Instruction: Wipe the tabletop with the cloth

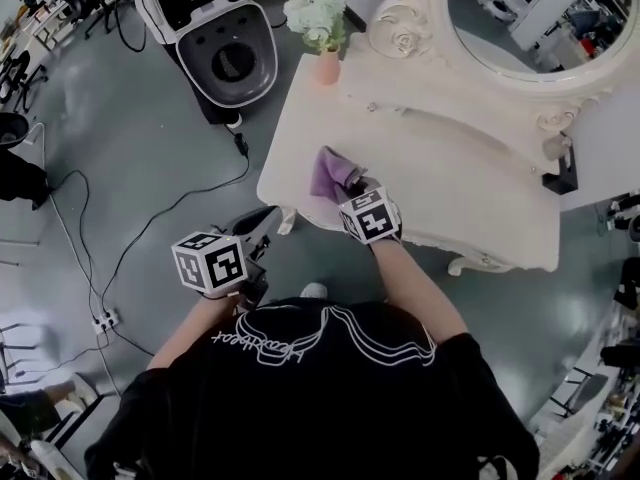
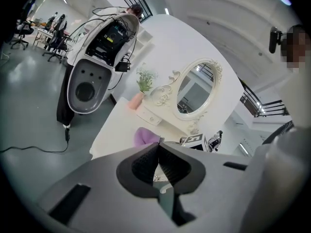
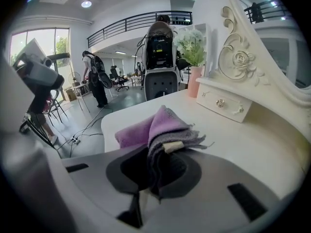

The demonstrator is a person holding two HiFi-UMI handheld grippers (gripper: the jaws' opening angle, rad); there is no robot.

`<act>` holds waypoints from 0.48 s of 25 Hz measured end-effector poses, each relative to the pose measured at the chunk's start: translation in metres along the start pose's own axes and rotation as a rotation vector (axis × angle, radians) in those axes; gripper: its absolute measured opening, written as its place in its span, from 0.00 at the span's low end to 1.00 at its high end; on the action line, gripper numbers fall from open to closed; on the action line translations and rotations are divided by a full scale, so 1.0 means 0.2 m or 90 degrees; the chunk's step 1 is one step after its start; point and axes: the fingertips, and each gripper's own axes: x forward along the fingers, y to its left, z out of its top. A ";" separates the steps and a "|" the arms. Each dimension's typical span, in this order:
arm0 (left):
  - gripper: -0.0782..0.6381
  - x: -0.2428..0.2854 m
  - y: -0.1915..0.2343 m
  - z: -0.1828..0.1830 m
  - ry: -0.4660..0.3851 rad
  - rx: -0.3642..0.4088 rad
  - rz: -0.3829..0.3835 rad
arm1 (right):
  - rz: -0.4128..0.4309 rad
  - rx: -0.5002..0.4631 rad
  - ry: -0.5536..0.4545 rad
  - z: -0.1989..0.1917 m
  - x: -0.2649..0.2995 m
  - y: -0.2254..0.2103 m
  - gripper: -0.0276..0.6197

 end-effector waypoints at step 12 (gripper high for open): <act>0.12 0.09 -0.02 -0.04 0.031 0.004 -0.014 | -0.025 0.025 -0.015 -0.09 -0.09 -0.10 0.12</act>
